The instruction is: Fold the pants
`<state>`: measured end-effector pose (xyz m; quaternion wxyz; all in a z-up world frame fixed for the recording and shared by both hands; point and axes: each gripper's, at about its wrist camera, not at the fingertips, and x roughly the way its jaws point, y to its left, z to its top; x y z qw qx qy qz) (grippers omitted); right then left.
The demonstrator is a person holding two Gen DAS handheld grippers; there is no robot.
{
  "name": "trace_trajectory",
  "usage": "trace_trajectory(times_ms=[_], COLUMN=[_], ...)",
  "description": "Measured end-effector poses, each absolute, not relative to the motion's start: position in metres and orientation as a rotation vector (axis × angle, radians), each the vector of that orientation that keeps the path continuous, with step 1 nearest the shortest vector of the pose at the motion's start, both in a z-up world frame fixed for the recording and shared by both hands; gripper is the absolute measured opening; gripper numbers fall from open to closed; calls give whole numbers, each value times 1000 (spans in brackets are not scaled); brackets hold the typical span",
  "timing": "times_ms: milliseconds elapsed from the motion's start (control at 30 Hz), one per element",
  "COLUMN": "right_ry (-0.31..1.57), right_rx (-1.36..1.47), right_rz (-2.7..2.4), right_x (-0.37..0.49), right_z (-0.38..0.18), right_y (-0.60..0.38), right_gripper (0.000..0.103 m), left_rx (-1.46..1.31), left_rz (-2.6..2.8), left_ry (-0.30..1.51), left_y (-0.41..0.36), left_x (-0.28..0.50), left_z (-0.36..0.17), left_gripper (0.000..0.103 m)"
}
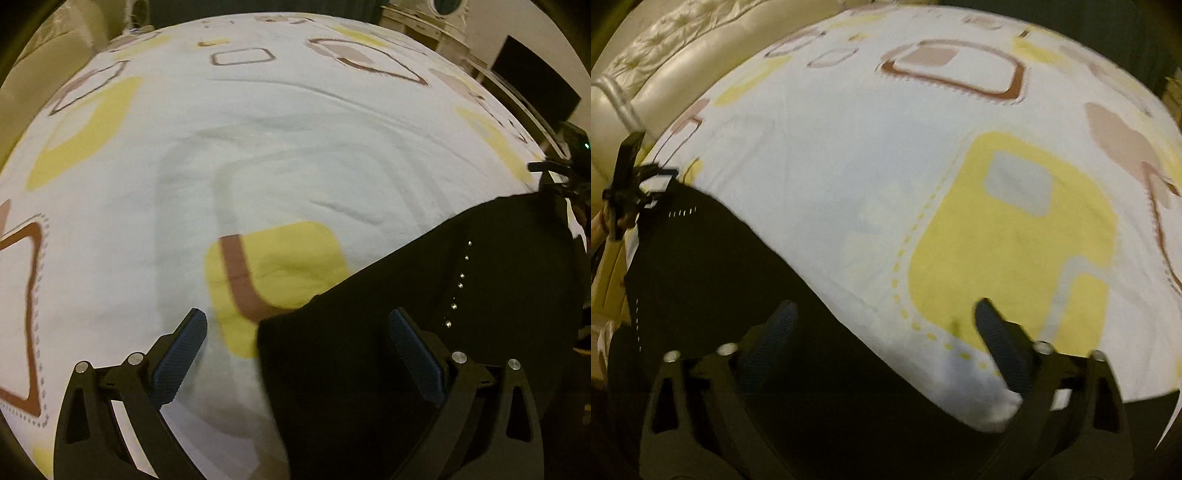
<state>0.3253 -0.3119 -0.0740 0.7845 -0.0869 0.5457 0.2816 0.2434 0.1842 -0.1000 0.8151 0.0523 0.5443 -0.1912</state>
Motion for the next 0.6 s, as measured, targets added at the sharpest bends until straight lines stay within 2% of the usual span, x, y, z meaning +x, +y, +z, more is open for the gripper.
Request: trace_trajectory(times_ms=[33, 100, 167, 233, 267, 300, 333, 600], right_ry=[1204, 1250, 1270, 1277, 1288, 1316, 1329, 1104], right_rx=[-214, -258, -315, -352, -337, -267, -234, -386], right_rz=[621, 661, 680, 697, 715, 762, 760, 625], right_x=[326, 323, 316, 311, 310, 310, 311, 278], right_z=[-80, -90, -95, -96, -95, -93, -90, -29], right_y=[-310, -307, -302, -299, -299, -302, -305, -314], right_gripper=[75, 72, 72, 61, 38, 7, 7, 6], left_rx=[117, 147, 141, 118, 117, 130, 153, 58], left_rz=[-429, -434, -453, -475, -478, -466, -444, -398], left_ry=[1175, 1170, 1176, 1196, 1200, 1198, 1189, 1056], left_y=[181, 176, 175, 177, 176, 175, 174, 178], left_x=[244, 245, 246, 249, 249, 250, 252, 250], left_z=[-103, -104, -101, -99, -98, -97, -96, -37], left_gripper=[60, 57, 47, 30, 26, 19, 9, 8])
